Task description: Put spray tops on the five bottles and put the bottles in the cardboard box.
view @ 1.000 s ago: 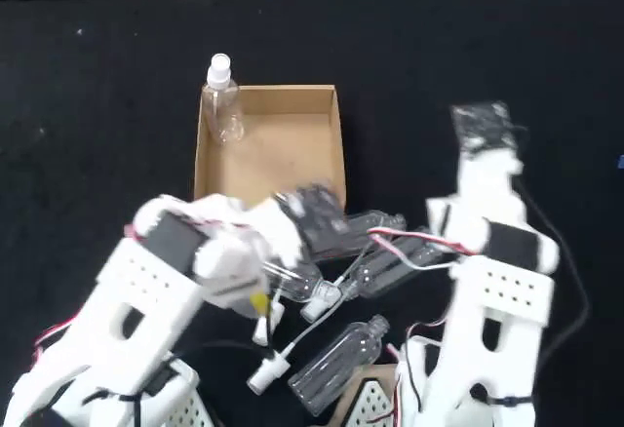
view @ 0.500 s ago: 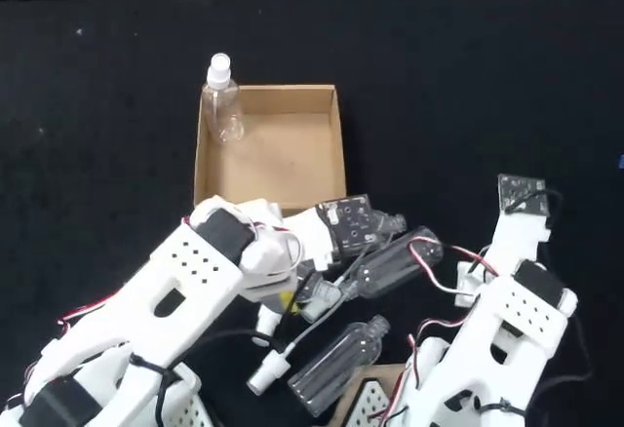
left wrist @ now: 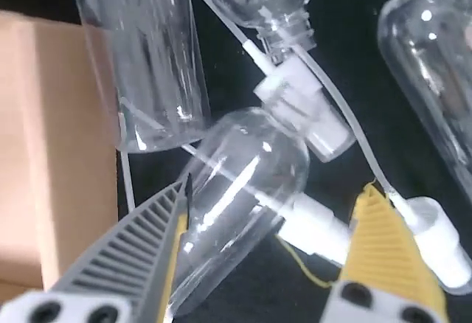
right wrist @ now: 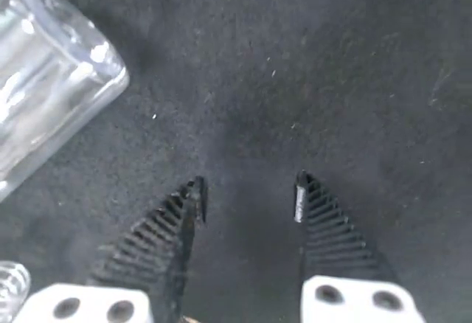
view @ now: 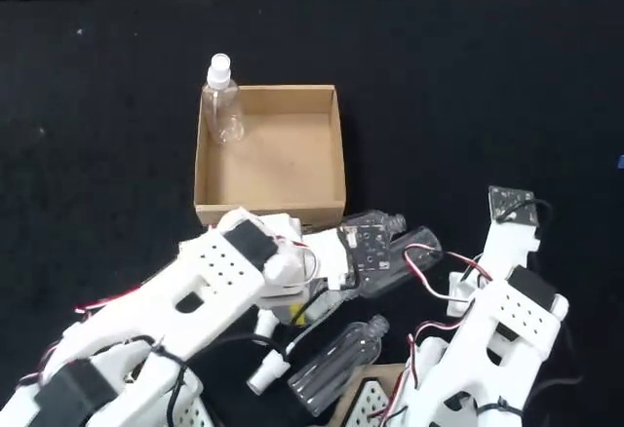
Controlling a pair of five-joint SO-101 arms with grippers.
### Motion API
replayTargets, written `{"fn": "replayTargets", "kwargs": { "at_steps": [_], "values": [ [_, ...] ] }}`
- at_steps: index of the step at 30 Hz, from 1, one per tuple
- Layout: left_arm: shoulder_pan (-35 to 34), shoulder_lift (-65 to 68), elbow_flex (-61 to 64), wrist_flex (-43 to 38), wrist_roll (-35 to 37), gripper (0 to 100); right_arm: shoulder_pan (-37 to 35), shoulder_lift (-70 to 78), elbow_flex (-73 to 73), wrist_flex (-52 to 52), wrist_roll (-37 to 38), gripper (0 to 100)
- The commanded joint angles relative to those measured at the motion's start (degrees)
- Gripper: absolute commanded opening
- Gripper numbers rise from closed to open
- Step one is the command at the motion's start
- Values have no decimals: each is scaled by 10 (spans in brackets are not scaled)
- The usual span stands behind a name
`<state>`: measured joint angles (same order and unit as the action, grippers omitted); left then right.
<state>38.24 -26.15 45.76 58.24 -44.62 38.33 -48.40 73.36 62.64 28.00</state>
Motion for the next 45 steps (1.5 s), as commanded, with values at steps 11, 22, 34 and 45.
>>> {"fn": "replayTargets", "kwargs": {
  "at_steps": [11, 22, 34, 45],
  "values": [
    [-1, 47, 0, -39, -18, 324, 11, -23, 6, -13, -27, 180],
    [-40, 47, -34, 14, -34, 280, 11, -23, 6, -13, -27, 180],
    [-27, 45, -36, 27, -31, 218, 11, -22, 6, -13, -27, 180],
    [-87, -101, -167, 291, -27, 216, 11, -22, 6, -13, -27, 180]
  ]
}}
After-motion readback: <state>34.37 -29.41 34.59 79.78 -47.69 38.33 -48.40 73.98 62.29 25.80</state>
